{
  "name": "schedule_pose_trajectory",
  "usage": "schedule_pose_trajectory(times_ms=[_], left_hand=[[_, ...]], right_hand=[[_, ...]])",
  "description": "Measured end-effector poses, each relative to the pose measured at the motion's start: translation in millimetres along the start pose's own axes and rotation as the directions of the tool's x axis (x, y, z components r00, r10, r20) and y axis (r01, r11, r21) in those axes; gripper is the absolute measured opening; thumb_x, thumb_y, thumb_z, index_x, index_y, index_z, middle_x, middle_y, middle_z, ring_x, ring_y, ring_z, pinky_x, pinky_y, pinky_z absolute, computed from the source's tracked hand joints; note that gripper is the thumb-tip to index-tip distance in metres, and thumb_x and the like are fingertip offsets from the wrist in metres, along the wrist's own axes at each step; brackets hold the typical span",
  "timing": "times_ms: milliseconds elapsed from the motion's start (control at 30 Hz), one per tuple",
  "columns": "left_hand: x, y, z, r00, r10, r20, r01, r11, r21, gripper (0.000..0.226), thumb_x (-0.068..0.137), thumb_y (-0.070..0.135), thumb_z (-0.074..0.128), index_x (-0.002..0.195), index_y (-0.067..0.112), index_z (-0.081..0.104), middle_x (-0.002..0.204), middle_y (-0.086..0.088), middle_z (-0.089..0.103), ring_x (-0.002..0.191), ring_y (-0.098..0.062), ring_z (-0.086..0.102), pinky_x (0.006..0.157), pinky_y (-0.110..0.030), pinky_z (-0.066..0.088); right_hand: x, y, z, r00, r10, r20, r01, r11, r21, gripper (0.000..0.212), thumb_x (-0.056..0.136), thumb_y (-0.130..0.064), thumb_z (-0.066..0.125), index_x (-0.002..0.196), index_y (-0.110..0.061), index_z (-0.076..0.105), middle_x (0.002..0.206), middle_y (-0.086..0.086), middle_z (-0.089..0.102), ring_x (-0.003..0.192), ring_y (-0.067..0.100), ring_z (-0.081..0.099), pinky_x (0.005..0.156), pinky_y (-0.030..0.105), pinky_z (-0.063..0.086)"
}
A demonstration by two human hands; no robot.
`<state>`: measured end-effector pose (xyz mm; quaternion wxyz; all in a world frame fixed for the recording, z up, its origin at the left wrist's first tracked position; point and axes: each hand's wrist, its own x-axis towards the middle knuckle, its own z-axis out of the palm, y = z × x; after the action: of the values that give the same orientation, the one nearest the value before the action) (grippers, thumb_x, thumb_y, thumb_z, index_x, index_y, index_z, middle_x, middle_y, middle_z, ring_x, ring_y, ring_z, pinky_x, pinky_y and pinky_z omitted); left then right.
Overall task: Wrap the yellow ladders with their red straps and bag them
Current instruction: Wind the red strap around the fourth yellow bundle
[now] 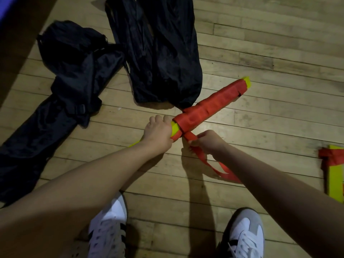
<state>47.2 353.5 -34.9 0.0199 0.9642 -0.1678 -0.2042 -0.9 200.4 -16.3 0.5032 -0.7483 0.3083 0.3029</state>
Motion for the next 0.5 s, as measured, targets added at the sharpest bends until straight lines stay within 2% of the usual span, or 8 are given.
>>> schedule_pose_trajectory(times_ms=[133,233,333,400,467,500], left_hand=[[6.8,-10.7,2.2,0.997,0.026,-0.078,-0.017,0.994,0.104,0.044,0.086,0.027,0.064,0.122,0.007,0.047,0.123,-0.014,0.047,0.115,-0.03,0.044,0.094,-0.035,0.039],[8.3,-17.8,1.4,0.987,0.12,-0.108,-0.104,0.984,0.142,0.037,0.084,0.02,0.063,0.114,0.009,0.045,0.116,-0.012,0.052,0.108,-0.029,0.05,0.086,-0.035,0.041],[4.3,-17.2,9.4,0.96,0.209,-0.184,-0.175,0.966,0.188,0.046,0.076,0.032,0.075,0.107,0.006,0.054,0.102,-0.013,0.055,0.091,-0.03,0.055,0.075,-0.037,0.046],[-5.4,-12.5,22.8,0.952,0.247,-0.183,-0.219,0.962,0.16,0.063,0.082,0.048,0.065,0.123,0.003,0.052,0.114,-0.017,0.054,0.097,-0.032,0.053,0.081,-0.04,0.043],[-19.0,-9.8,39.1,0.944,0.278,-0.177,-0.254,0.956,0.147,0.072,0.089,0.048,0.052,0.141,0.001,0.037,0.129,-0.017,0.049,0.109,-0.034,0.05,0.09,-0.044,0.039],[-25.2,-9.2,43.0,0.947,0.271,-0.172,-0.249,0.959,0.137,0.073,0.089,0.044,0.053,0.144,0.001,0.034,0.128,-0.017,0.05,0.109,-0.033,0.05,0.089,-0.044,0.04]], right_hand=[[-3.5,4.6,-0.8,0.998,0.0,0.058,0.0,1.0,-0.001,0.009,0.089,-0.001,0.062,0.084,0.004,0.066,0.068,0.01,0.067,0.048,0.011,0.061,0.045,0.015,0.047],[-4.0,8.3,2.8,0.992,-0.041,0.12,0.036,0.998,0.044,0.012,0.091,-0.002,0.059,0.081,0.0,0.063,0.07,0.009,0.067,0.056,0.017,0.062,0.049,0.018,0.049],[-4.2,10.6,8.3,0.989,-0.079,0.128,0.069,0.994,0.083,0.021,0.098,-0.007,0.05,0.08,-0.007,0.061,0.071,0.008,0.067,0.056,0.014,0.061,0.052,0.019,0.05],[-3.7,11.1,10.7,0.991,-0.105,0.078,0.093,0.986,0.14,0.023,0.099,-0.005,0.045,0.08,-0.007,0.058,0.071,0.011,0.064,0.054,0.015,0.06,0.05,0.019,0.049],[-3.6,12.8,11.8,0.989,-0.135,0.064,0.123,0.98,0.157,0.023,0.098,0.0,0.043,0.081,-0.003,0.058,0.072,0.015,0.062,0.054,0.018,0.058,0.048,0.021,0.048],[-4.0,15.1,11.9,0.988,-0.136,0.072,0.124,0.981,0.152,0.021,0.097,0.001,0.042,0.084,0.0,0.058,0.073,0.017,0.061,0.054,0.018,0.058,0.047,0.02,0.047]])
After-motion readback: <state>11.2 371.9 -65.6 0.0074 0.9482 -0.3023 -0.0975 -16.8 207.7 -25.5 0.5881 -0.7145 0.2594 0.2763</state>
